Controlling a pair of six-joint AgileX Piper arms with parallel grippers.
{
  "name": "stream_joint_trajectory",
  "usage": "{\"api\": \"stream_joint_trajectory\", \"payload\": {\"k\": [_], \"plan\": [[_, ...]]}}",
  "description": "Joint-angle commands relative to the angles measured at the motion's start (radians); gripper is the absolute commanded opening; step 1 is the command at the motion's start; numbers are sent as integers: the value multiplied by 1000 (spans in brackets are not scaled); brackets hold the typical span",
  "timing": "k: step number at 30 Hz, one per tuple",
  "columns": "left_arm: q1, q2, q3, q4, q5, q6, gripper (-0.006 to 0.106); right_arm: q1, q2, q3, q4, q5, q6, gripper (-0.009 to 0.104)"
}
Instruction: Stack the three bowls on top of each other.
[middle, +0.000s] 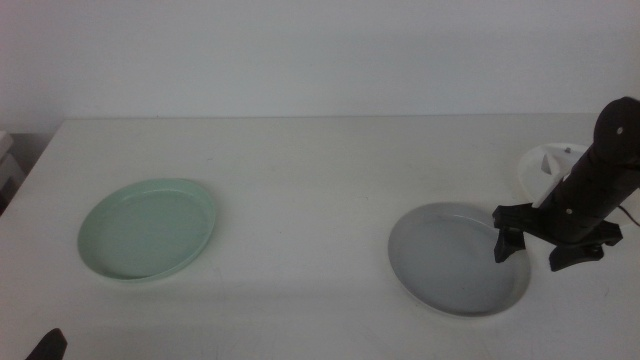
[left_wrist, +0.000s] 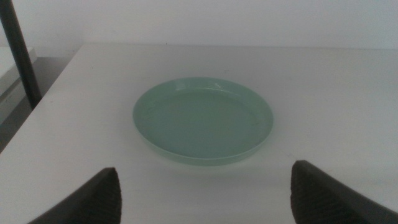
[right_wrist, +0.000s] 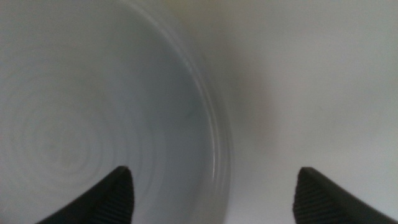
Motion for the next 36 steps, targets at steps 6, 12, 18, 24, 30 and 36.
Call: {"api": "stream_joint_trajectory", "payload": {"k": [6, 12, 18, 24, 30, 36], "plan": [[0, -10, -4, -10, -69, -8, 97, 0, 24, -31, 15, -72, -2, 38], [0, -10, -4, -10, -69, -8, 97, 0, 15, -31, 23, -83, -5, -1], [0, -10, -4, -10, -69, -8, 97, 44, -97, -45, 46, -62, 14, -1], [0, -10, -4, -10, -69, -8, 97, 153, -126, -148, 64, 34, 41, 0], [0, -10, -4, -10, -69, -8, 97, 272, -91, -232, 67, 13, 109, 0], [0, -10, -4, -10, -69, -8, 97, 321, 9, -356, 66, 24, 133, 0]]}}
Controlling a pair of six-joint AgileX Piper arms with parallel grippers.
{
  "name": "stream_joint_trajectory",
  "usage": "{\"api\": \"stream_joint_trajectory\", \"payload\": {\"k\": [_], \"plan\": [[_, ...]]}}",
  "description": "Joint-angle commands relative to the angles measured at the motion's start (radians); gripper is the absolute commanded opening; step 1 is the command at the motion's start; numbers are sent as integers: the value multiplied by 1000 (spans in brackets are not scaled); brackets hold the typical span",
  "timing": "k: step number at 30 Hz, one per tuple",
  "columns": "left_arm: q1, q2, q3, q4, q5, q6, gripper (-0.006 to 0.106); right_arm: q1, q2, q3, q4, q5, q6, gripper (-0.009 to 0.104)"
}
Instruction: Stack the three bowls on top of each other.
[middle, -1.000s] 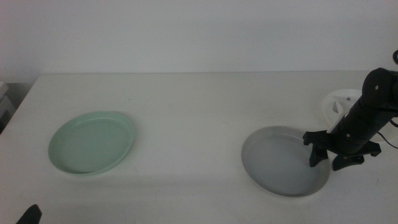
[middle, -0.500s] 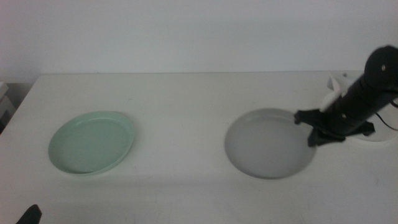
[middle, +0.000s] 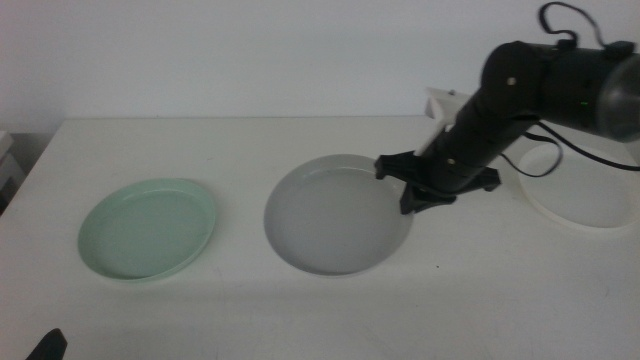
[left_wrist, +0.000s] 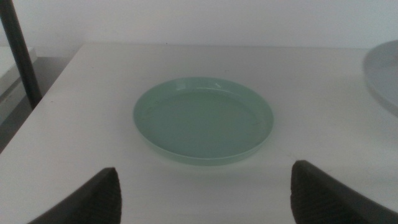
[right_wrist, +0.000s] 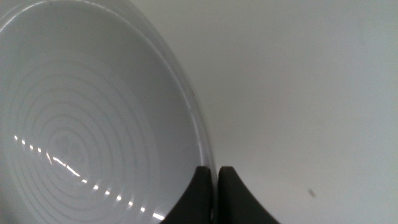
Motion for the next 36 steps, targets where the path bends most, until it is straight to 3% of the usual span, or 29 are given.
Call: {"api": "stream_joint_trajectory", "payload": {"k": [1, 8, 17, 21, 29, 31, 36], "plan": [[0, -10, -4, -10, -69, -8, 97, 3, -6, -76, 6, -21, 9, 0], [0, -10, -4, -10, -69, -8, 97, -29, 171, -177, -26, -34, 7, 0], [0, -10, -4, -10, -69, -8, 97, -38, 199, -182, -100, -42, -12, 3], [0, -10, -4, -10, -69, -8, 97, -38, 199, -182, -99, -40, -17, 16], [0, -10, -4, -10, -69, -8, 97, -52, 57, -184, -126, 14, -19, 56], [0, -10, -4, -10, -69, -8, 97, -70, -10, -188, -158, 16, -19, 61], [0, -10, -4, -10, -69, -8, 97, -182, -130, -257, -228, 99, -38, 60]]}}
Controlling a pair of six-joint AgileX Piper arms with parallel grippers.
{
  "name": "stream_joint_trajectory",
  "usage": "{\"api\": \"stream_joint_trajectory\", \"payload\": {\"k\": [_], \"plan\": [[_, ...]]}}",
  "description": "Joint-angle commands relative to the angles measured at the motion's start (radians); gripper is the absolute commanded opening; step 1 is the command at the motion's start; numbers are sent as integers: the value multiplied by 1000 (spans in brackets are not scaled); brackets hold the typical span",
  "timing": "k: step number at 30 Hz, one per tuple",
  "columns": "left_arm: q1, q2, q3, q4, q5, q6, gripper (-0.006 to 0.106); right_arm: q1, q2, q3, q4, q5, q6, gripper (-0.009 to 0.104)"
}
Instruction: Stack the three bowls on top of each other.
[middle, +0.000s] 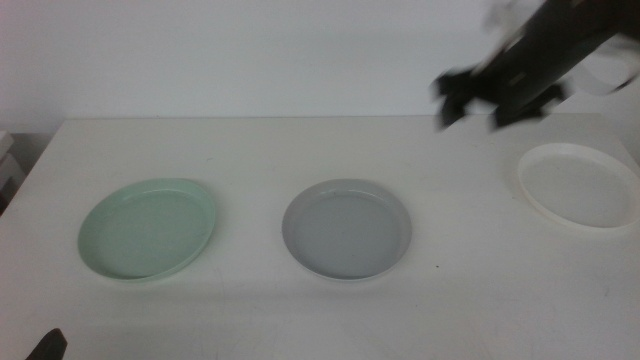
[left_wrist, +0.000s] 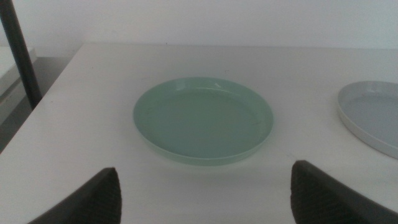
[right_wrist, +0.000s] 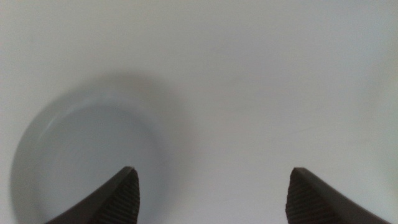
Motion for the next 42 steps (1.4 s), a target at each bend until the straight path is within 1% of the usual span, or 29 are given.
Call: {"api": "stream_joint_trajectory", "payload": {"k": [1, 5, 10, 14, 17, 23, 28, 42], "plan": [[0, -10, -4, -10, -69, -8, 97, -79, -88, -65, -55, 28, -39, 59], [0, -10, -4, -10, -69, -8, 97, -225, -88, -112, -71, 79, -99, 56], [0, -10, -4, -10, -69, -8, 97, -401, -39, -112, -68, 32, -133, 55], [0, -10, -4, -10, -69, -8, 97, -505, 39, -112, -37, 5, -146, 55], [0, -10, -4, -10, -69, -8, 97, -550, 103, -112, -14, -42, -182, 55], [0, -10, -4, -10, -69, -8, 97, -599, 213, -112, -11, -120, -197, 55], [0, -10, -4, -10, -69, -8, 97, -602, 277, -112, -11, -182, -197, 53], [0, -10, -4, -10, -69, -8, 97, -601, 368, -111, -3, -239, -204, 38]]}}
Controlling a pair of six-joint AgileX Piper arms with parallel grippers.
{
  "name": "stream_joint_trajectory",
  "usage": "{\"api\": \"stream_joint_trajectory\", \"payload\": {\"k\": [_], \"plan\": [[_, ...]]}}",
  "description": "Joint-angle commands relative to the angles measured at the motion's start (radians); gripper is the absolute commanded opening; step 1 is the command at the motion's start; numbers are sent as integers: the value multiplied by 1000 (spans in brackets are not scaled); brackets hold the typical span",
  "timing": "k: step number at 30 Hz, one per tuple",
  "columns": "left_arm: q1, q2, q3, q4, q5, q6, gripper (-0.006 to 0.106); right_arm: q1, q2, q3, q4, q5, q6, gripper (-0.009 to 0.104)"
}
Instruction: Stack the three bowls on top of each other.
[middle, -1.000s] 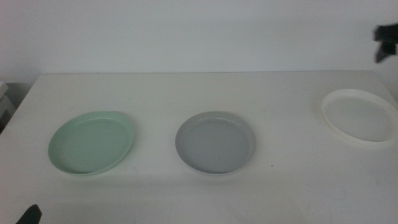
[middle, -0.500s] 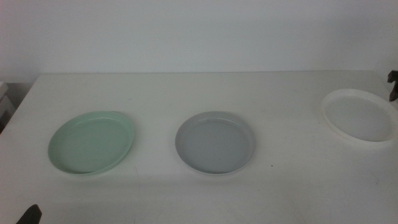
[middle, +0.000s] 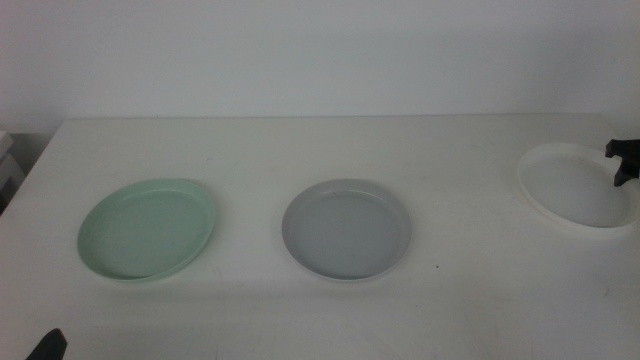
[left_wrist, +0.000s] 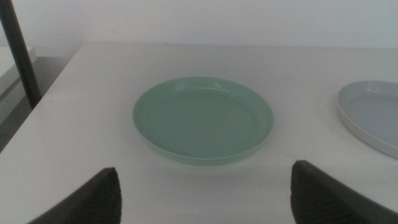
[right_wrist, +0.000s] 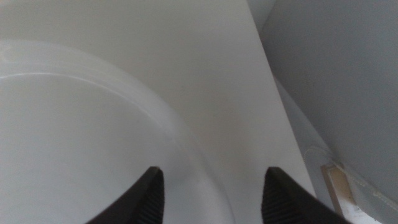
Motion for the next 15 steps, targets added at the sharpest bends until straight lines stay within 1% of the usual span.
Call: {"api": "stream_joint_trajectory", "payload": {"k": [1, 3, 8, 11, 13, 15], "plan": [[0, -10, -4, -10, -69, -8, 97, -6, -60, -31, -3, -49, -7, 36], [0, -10, -4, -10, -69, -8, 97, -6, -56, -31, -3, -56, -7, 27], [0, -10, -4, -10, -69, -8, 97, -6, -51, -31, -3, -57, -14, -1], [0, -10, -4, -10, -69, -8, 97, -6, -62, -31, -3, -31, -29, -1], [0, -10, -4, -10, -69, -8, 97, -3, -80, -30, 9, -13, -51, -1], [0, -10, -4, -10, -69, -8, 97, 1, -116, -22, 59, 9, -62, -1]]}}
